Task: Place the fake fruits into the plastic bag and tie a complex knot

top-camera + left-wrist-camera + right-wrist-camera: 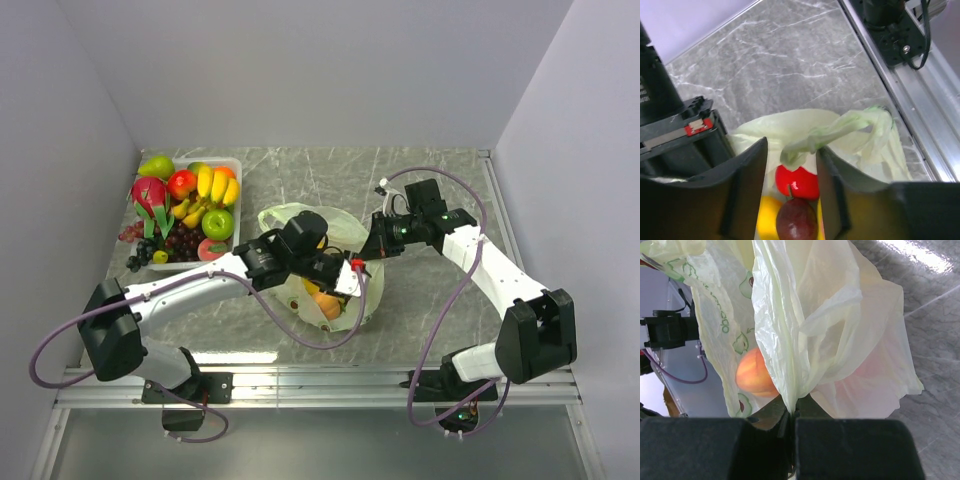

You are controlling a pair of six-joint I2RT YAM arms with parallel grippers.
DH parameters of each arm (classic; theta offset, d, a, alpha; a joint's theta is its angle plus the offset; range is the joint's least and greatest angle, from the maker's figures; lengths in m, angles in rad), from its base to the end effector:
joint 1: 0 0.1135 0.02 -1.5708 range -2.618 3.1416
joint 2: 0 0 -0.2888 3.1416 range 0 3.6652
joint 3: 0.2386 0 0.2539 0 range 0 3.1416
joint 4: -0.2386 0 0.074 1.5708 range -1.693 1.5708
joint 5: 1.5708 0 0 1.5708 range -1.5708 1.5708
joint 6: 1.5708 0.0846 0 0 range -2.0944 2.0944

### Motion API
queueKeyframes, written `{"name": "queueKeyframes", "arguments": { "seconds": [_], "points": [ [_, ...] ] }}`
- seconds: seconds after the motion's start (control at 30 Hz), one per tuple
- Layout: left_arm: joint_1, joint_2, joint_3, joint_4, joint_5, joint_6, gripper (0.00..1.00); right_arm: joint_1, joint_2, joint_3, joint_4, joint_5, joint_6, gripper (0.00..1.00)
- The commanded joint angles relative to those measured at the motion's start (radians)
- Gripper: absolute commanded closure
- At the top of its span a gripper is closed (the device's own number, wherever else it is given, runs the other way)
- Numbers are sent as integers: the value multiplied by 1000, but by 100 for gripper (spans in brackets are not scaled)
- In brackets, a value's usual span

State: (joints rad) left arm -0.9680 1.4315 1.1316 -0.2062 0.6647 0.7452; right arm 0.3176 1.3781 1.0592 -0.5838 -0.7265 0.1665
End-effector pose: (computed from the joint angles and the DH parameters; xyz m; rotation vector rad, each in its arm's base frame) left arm 0.1590 -0.3231 0.3158 1.7935 1.0117 -0.8243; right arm 0.2701 0.1479 0.2689 -0.5064 2.4148 1.1062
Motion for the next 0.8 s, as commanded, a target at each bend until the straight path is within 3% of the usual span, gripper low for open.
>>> {"name": "queueKeyframes", "arguments": {
  "seconds": [0.0,0.1,0.17,0.2,0.27,0.3,0.33,0.37,0.4,0.57,0.63,0.77],
  "points": [
    [-15,13,46,42,-2,4,58,-3,-21,-4,30,-31,2,100],
    [-18,18,101,47,-25,-81,77,-3,-16,8,22,-34,-4,100],
    [-18,14,128,30,-33,-140,99,-5,-13,21,7,-34,-10,98],
    [-18,6,140,43,-54,-165,99,-5,-13,44,-4,-28,-19,85],
    [-17,-29,134,83,-91,-228,100,-23,-13,74,-31,-18,-53,73],
    [-14,-57,129,114,-105,-239,100,-37,-16,105,-51,-25,-64,53],
    [-11,-68,125,134,-132,-254,100,-57,-22,119,-56,-27,-71,43],
    [-5,-88,123,161,-164,-286,100,-102,-34,151,-66,-43,-91,26],
    [-2,-94,126,162,-165,-296,100,-132,-40,171,-74,-57,-103,19],
    [32,-105,148,200,-203,-369,100,-294,-114,254,-58,-221,-154,8],
    [43,-97,158,224,-205,-389,100,-299,-174,216,2,-270,-151,6],
    [61,-97,166,267,-183,-425,100,-293,-429,1,411,-310,-6,0]
  ]
}}
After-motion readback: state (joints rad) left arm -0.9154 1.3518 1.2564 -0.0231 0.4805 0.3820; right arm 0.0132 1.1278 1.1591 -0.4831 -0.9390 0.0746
